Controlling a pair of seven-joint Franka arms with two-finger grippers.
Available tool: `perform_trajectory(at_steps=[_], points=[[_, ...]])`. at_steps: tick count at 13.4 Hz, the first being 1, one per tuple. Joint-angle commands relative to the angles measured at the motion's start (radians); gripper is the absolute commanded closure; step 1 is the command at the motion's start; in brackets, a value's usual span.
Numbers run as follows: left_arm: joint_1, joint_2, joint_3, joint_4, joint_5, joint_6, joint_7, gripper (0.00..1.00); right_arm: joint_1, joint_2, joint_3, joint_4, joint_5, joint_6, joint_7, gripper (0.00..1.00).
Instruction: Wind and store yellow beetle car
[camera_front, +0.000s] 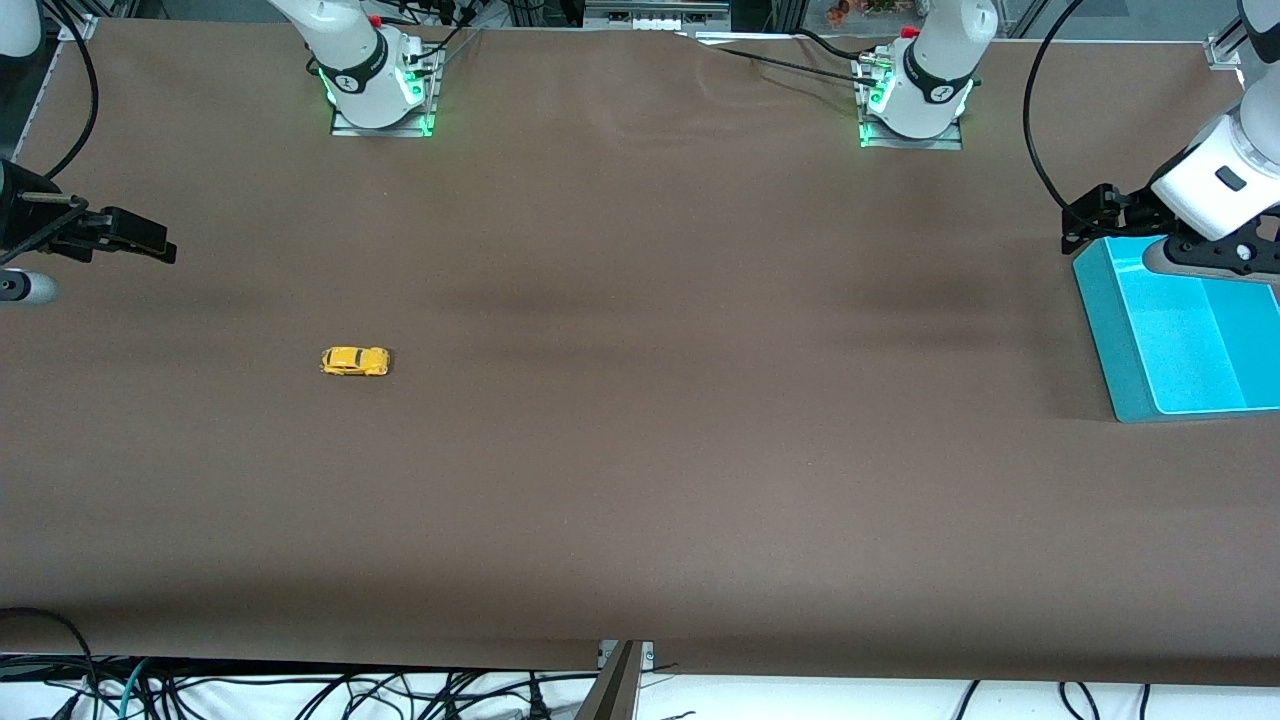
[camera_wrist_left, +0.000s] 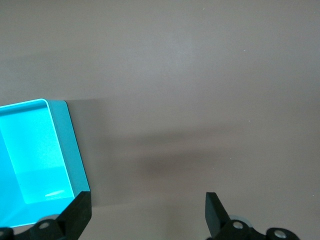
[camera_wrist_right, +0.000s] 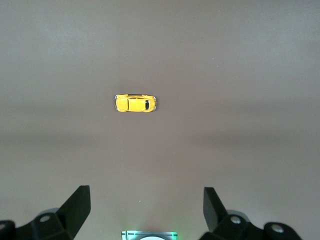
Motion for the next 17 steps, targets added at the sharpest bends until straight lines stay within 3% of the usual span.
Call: perform_trajectory(at_steps=[1, 8, 14, 17], points=[[-0.003, 0.012, -0.001, 0.032, 0.010, -0.025, -0.005, 0.00, -0.003, 0.010, 0.000, 0.021, 0.001, -0.002, -0.011, 0.00], [-0.002, 0.012, -0.001, 0.032, 0.010, -0.029, -0.004, 0.00, 0.008, 0.027, 0.006, 0.013, 0.008, 0.002, 0.001, 0.00], [-0.002, 0.012, -0.001, 0.032, 0.010, -0.031, -0.004, 0.00, 0.092, 0.115, 0.016, 0.018, 0.016, 0.002, -0.011, 0.00], [-0.002, 0.012, -0.001, 0.032, 0.010, -0.031, -0.004, 0.00, 0.106, 0.194, 0.018, 0.017, 0.010, 0.034, -0.274, 0.00]])
